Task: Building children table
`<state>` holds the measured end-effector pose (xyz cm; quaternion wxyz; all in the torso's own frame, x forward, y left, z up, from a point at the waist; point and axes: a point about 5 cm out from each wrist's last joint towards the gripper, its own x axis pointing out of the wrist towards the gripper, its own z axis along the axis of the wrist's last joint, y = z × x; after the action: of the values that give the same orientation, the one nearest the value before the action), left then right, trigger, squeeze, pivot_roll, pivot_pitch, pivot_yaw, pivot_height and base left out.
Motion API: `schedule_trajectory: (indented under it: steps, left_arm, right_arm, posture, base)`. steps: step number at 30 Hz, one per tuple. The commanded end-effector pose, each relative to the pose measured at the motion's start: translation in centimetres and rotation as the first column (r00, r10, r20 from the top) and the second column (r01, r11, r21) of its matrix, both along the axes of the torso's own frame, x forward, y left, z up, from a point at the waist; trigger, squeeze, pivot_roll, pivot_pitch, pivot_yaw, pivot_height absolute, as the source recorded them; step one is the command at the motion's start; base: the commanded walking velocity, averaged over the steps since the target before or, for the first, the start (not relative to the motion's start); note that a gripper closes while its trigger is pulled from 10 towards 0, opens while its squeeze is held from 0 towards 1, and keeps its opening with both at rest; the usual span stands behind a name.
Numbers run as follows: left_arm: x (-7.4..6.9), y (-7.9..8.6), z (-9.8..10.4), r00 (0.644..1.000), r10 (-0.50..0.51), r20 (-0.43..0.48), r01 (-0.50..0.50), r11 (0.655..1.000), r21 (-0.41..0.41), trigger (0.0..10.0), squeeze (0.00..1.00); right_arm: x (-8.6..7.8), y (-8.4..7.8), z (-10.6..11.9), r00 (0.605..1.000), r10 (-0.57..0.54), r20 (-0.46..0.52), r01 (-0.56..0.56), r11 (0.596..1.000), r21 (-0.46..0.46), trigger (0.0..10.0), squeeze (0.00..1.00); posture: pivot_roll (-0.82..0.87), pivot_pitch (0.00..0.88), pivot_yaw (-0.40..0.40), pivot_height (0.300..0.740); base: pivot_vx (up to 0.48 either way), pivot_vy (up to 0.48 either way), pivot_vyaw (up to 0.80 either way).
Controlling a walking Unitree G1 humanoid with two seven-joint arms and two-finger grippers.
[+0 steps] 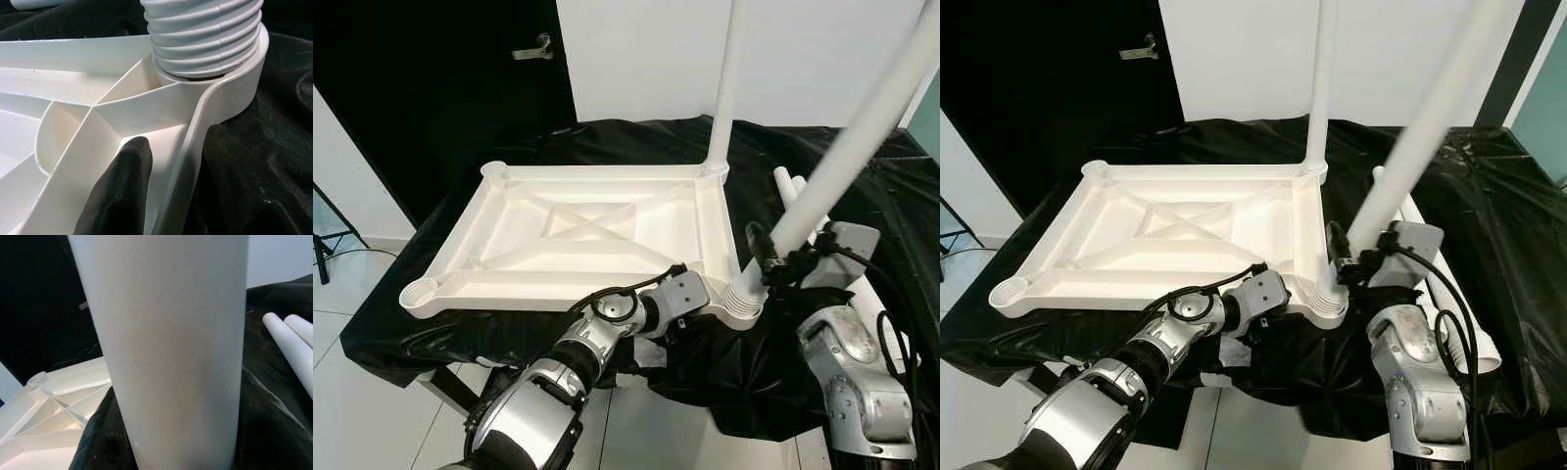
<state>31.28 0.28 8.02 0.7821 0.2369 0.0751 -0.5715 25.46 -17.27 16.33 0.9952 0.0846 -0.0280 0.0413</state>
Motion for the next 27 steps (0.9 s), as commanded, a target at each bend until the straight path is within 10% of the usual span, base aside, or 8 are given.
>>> schedule_trajectory:
  steps: [1,12,27]
  left_arm:
    - [0.0,1.0,-1.2,0.997,0.075,-0.029,-0.074,0.997,0.035,10.0,0.0]
    - [0.1,0.8,-1.1,0.997,0.075,-0.028,-0.074,0.997,0.033,10.0,0.0]
    - [-0.1,1.2,-1.4,0.996,0.08,-0.035,-0.079,0.996,0.036,10.0,0.0]
  right_arm:
    - [-0.9,0.1,-5.4,0.955,0.011,-0.297,-0.007,1.0,0.014,10.0,0.0]
    - [-1.2,1.7,-4.7,0.951,0.146,-0.272,-0.202,0.961,-0.19,10.0,0.0]
    - [-2.6,1.7,-6.4,0.923,0.188,-0.336,-0.268,0.94,-0.212,10.0,0.0]
  posture:
    - [-0.18,0.0,0.062,0.74]
    - [-0.19,0.0,0.057,0.74]
    - [-0.18,0.0,0.063,0.74]
  base:
    - [0.0,0.0,0.0]
    - [0.0,0.0,0.0]
    - [0.0,0.0,0.0]
